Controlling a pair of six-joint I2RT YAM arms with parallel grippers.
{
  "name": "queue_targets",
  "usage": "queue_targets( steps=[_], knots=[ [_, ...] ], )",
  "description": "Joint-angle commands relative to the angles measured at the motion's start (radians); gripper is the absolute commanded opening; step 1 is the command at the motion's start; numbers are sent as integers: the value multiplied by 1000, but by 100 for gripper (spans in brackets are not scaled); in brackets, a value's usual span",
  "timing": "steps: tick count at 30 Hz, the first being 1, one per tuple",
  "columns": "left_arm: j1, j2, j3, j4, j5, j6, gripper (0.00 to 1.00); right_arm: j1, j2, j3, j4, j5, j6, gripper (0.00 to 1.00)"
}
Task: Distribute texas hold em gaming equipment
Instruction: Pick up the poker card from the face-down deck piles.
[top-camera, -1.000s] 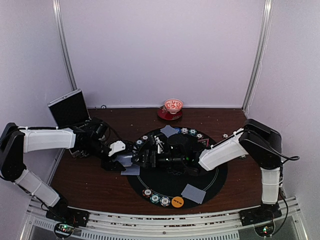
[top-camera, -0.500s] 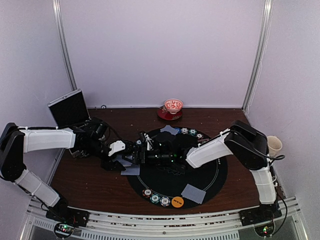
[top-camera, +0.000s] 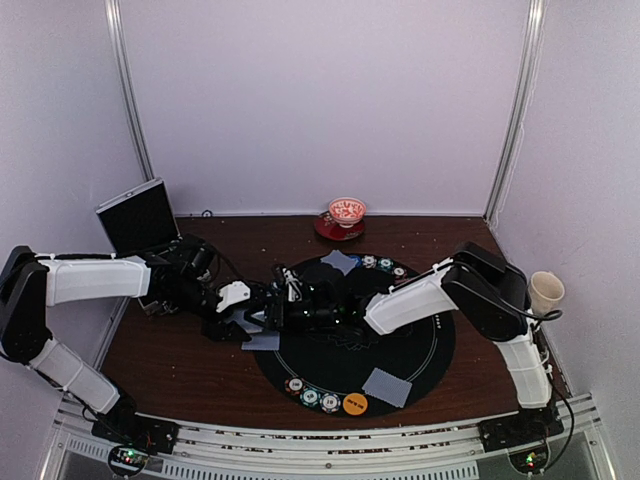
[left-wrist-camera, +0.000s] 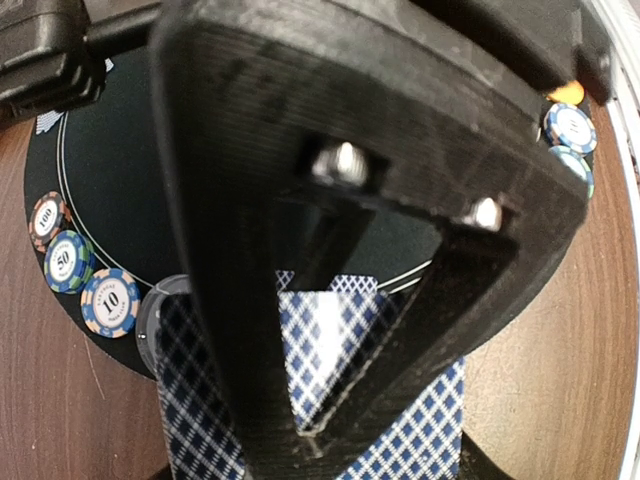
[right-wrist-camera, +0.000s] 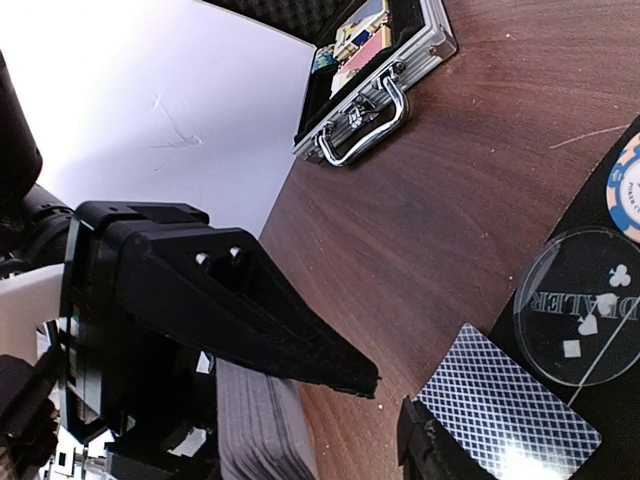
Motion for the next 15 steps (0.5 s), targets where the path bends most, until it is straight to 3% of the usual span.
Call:
queue_targets(
  steps=[1,15],
  knots=[
    [-3,-21,-2,10,29,11,58,-8,-13,-15,-60,60,-27,39],
    [-2,-10,1,10,23,12,58,-22,-156,-137,-90,120,-77,19]
  ],
)
